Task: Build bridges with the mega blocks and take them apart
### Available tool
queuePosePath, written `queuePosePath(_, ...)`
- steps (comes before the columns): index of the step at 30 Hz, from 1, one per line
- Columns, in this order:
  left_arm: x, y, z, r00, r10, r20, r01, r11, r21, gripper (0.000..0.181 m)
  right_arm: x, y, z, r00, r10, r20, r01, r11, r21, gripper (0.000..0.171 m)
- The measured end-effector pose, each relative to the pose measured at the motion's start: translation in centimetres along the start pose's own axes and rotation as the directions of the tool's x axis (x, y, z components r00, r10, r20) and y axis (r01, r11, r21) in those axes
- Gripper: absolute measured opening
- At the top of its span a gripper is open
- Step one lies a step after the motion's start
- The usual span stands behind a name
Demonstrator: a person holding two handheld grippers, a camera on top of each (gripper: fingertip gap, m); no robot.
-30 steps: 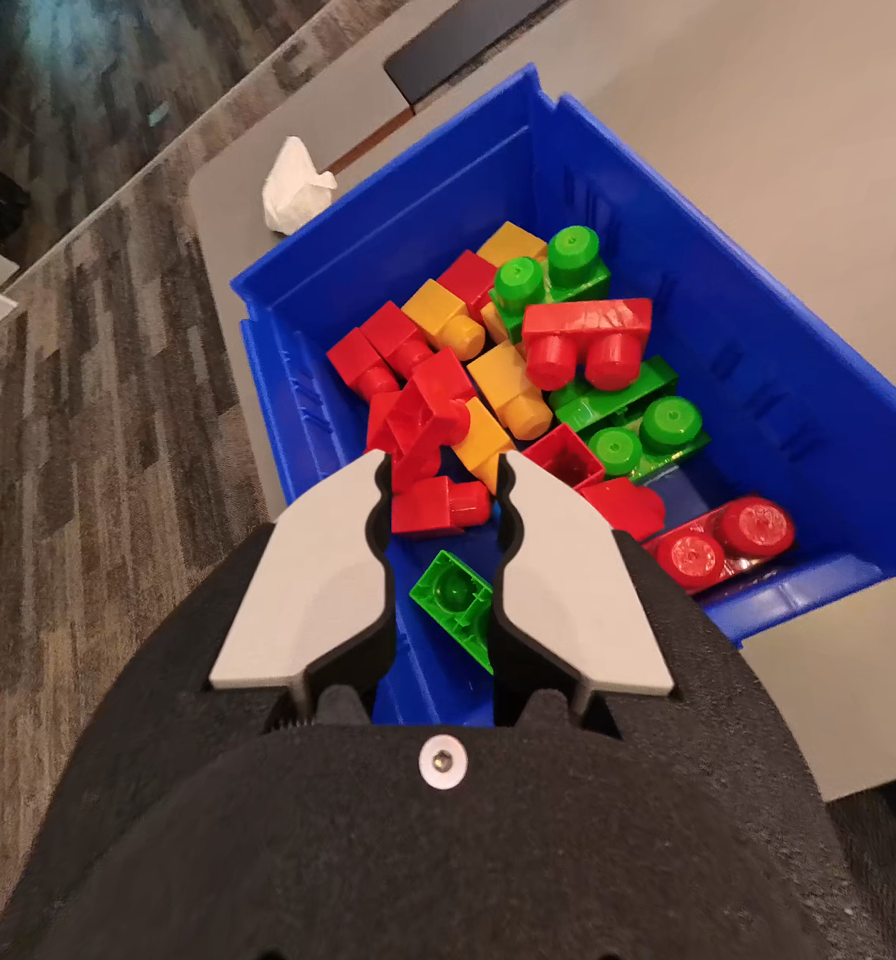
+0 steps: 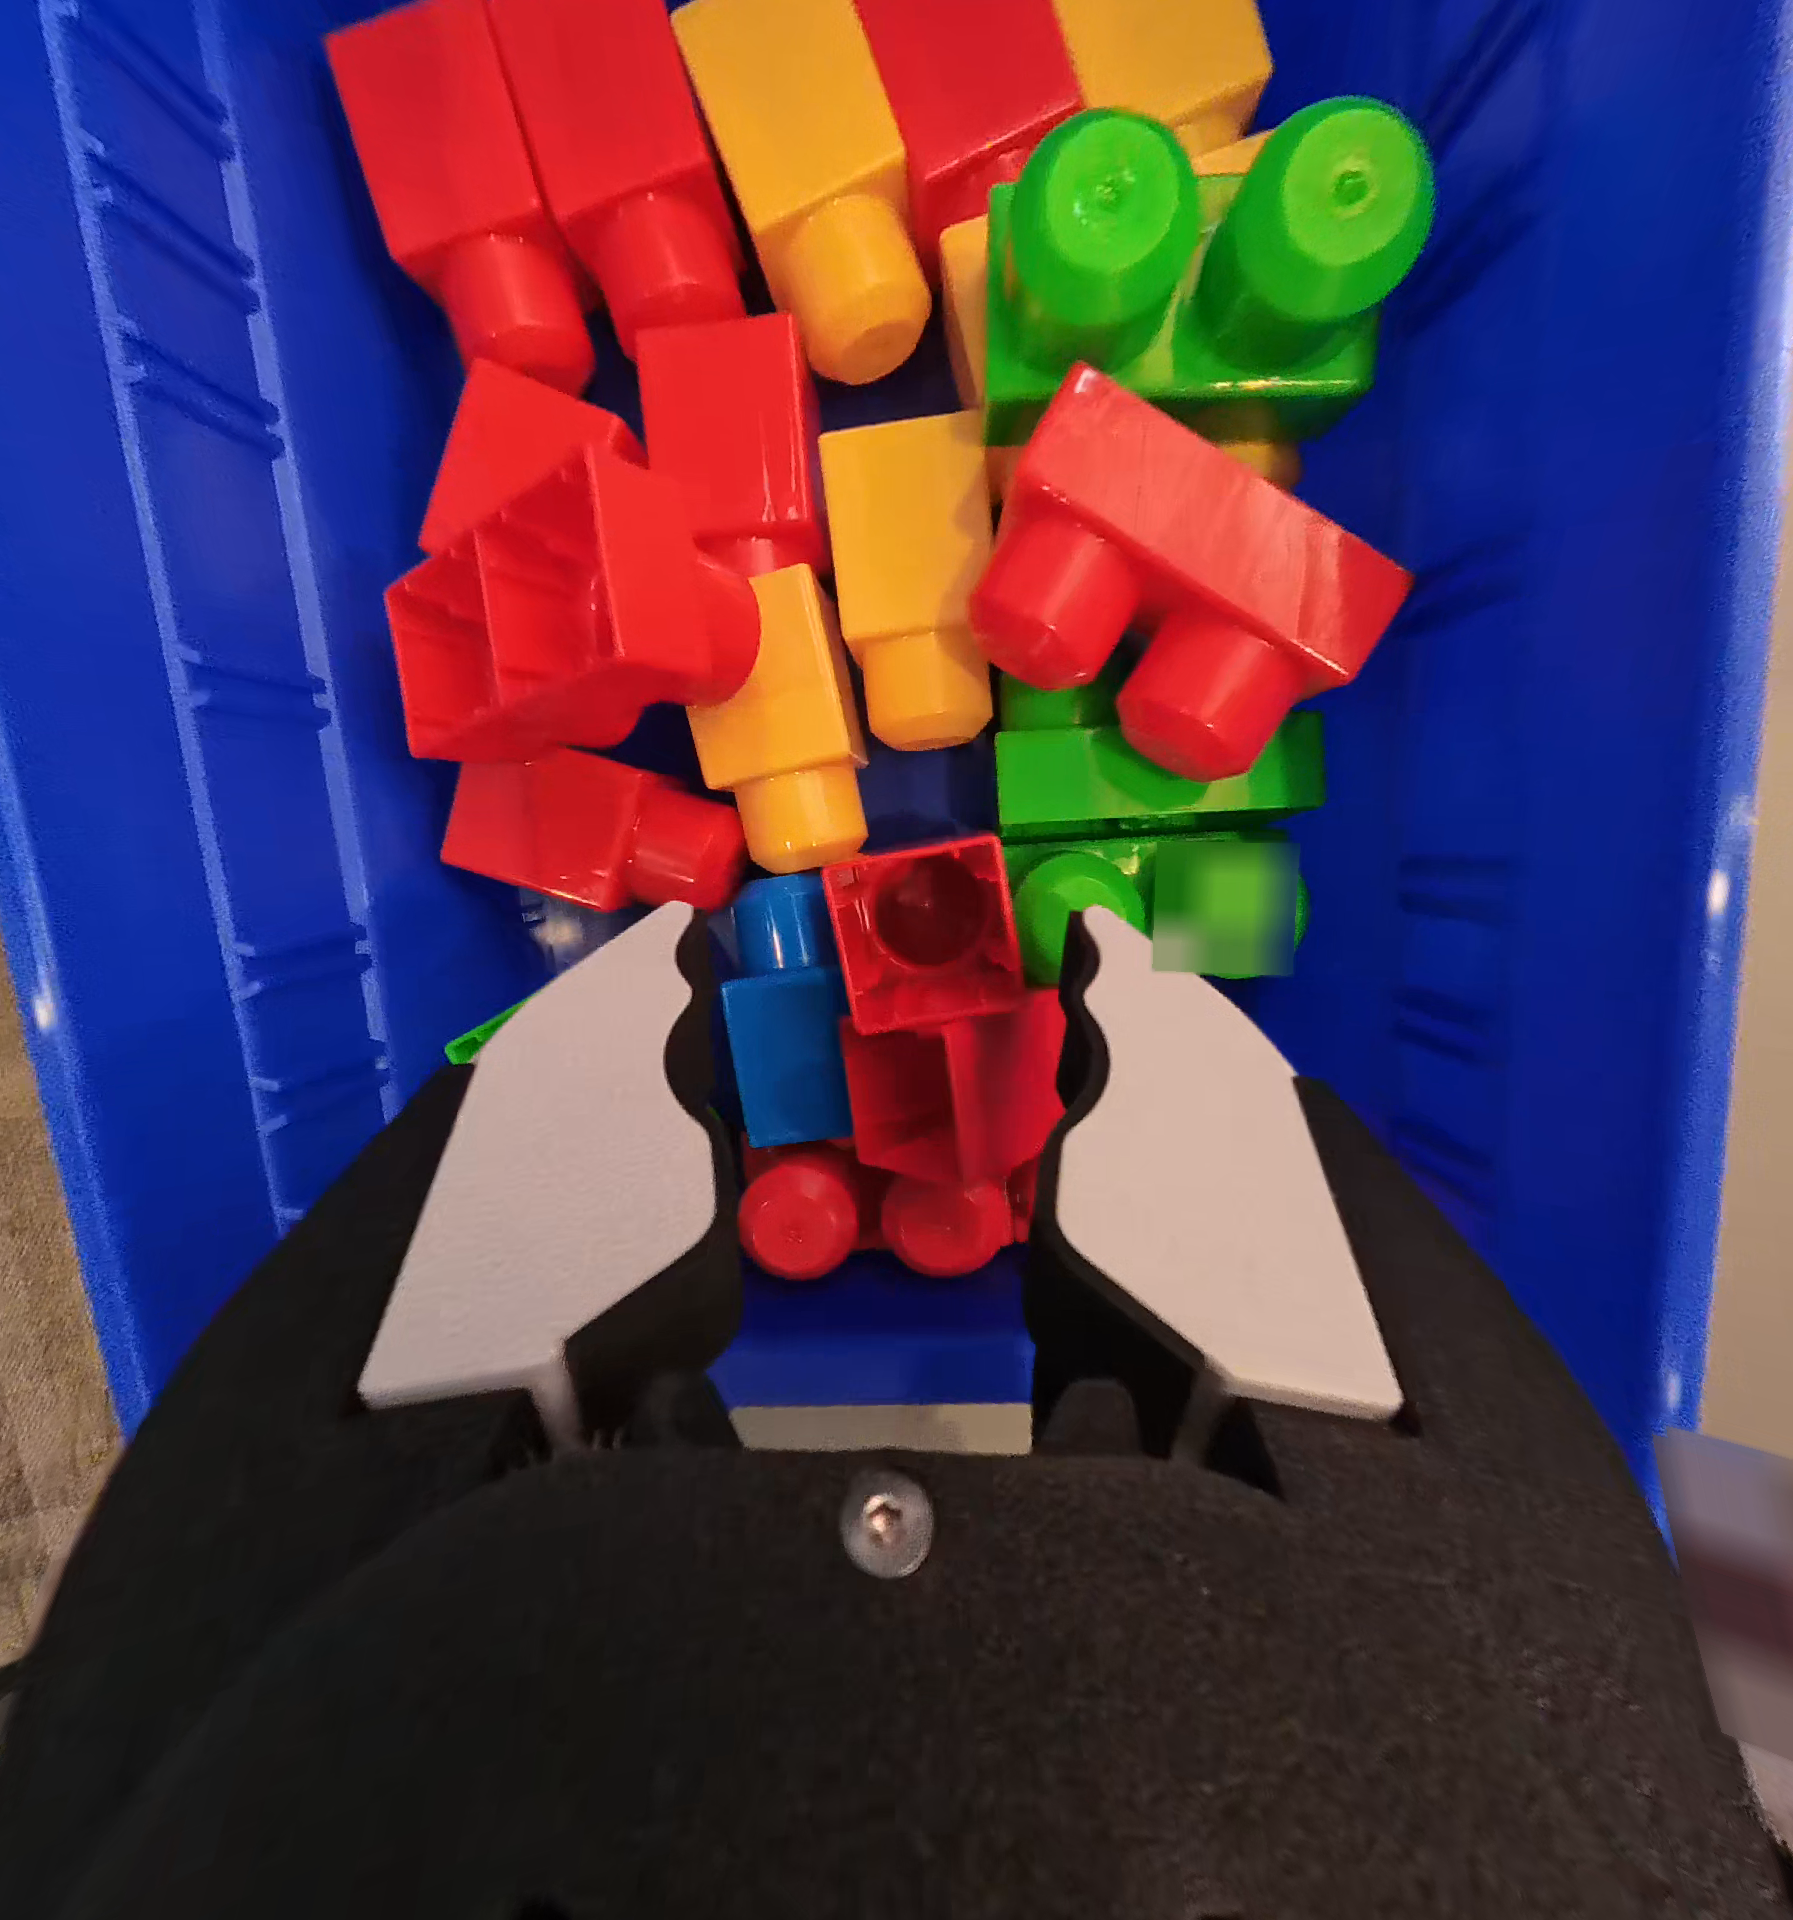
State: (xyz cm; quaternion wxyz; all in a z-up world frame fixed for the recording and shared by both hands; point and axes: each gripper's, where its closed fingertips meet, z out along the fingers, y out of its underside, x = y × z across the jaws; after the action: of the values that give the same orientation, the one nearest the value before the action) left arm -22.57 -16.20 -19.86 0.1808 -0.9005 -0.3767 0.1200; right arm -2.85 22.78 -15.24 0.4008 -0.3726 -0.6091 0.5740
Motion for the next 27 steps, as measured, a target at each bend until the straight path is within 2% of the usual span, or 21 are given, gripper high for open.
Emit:
queuePosePath(4,-0.1,0.7,0.9,1.000,-0.025,-0.001,0.025,0.998,-0.057,0.056,0.2,-0.5,-0.2,1.000,0.013,-0.003,-0.012,1.000,0.027,0.039)
queuePosePath(10,0.2,0.1,1.0,1.000,-0.011,-0.010,0.011,0.999,-0.040,0.039,0.2,-0.8,-0.4,1.000,0.018,-0.001,-0.018,0.999,0.039,0.038)
queuePosePath(18,0.0,0.2,0.9,0.999,-0.019,-0.049,0.017,0.999,-0.041,0.038,0.3,-0.8,-0.5,1.000,0.023,-0.003,-0.023,0.999,0.045,0.037)
queuePosePath(27,0.1,-1.9,-2.7,0.981,-0.063,-0.183,0.084,0.990,0.111,0.038,0.1,-0.6,-0.3,1.000,0.018,0.002,-0.018,0.999,0.033,0.037)
